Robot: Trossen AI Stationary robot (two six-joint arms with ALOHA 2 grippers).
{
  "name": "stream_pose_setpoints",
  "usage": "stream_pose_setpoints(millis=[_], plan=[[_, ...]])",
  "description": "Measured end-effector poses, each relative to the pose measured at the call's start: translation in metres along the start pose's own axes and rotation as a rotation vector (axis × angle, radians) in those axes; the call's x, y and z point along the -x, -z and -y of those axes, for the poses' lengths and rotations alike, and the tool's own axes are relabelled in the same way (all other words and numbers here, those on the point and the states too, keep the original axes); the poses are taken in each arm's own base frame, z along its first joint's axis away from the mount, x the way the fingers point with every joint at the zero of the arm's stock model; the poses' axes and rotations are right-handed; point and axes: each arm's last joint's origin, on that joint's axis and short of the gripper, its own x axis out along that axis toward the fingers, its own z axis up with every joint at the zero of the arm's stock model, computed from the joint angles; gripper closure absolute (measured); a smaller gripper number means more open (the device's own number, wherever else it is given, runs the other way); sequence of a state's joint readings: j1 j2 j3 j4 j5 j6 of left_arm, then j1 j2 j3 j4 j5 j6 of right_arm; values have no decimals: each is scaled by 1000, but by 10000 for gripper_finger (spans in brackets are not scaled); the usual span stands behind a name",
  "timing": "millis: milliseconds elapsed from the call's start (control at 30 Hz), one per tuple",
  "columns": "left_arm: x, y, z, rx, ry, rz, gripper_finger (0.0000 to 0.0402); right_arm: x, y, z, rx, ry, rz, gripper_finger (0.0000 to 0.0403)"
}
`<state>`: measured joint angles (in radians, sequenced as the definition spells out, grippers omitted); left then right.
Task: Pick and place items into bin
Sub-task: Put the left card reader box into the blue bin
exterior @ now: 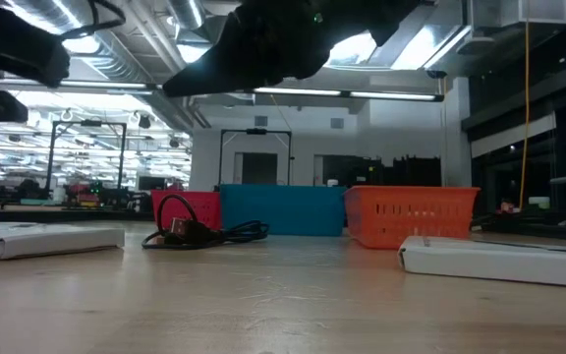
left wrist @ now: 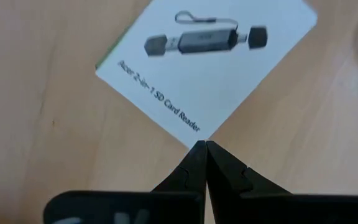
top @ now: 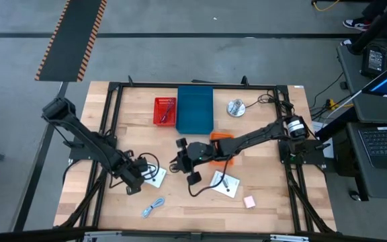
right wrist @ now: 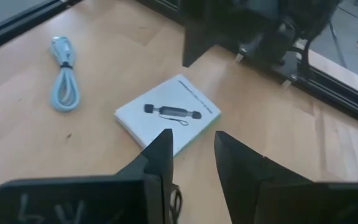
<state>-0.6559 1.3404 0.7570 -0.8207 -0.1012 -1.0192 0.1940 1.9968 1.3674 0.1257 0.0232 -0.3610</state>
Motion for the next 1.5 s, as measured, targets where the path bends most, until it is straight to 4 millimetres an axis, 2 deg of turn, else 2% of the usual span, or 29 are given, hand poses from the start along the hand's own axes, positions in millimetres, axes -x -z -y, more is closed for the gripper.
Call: stream_pose_setpoints(millis=[367, 567, 733, 833, 1133, 1500], plan=[[-5, 5, 4, -7, -5, -32, 400, -2, -4, -16, -49, -28, 19, 300], [-4, 9, 7, 21, 0, -25, 400, -13, 3, -29, -67, -46, 16, 248], [-4, 10, 8, 27, 0, -22, 400, -15, -1, -33, -58, -12, 48, 202], [-4, 10, 8, 27, -7, -10, 400, -15, -2, -33, -57, -9, 64, 188], [-6, 8, 8, 25, -47, 48, 400, -26, 7, -37, -60, -10, 58, 183], [-22, 8, 11, 18, -107, 14, 400, -29, 11, -39, -60, -12, 50, 183]])
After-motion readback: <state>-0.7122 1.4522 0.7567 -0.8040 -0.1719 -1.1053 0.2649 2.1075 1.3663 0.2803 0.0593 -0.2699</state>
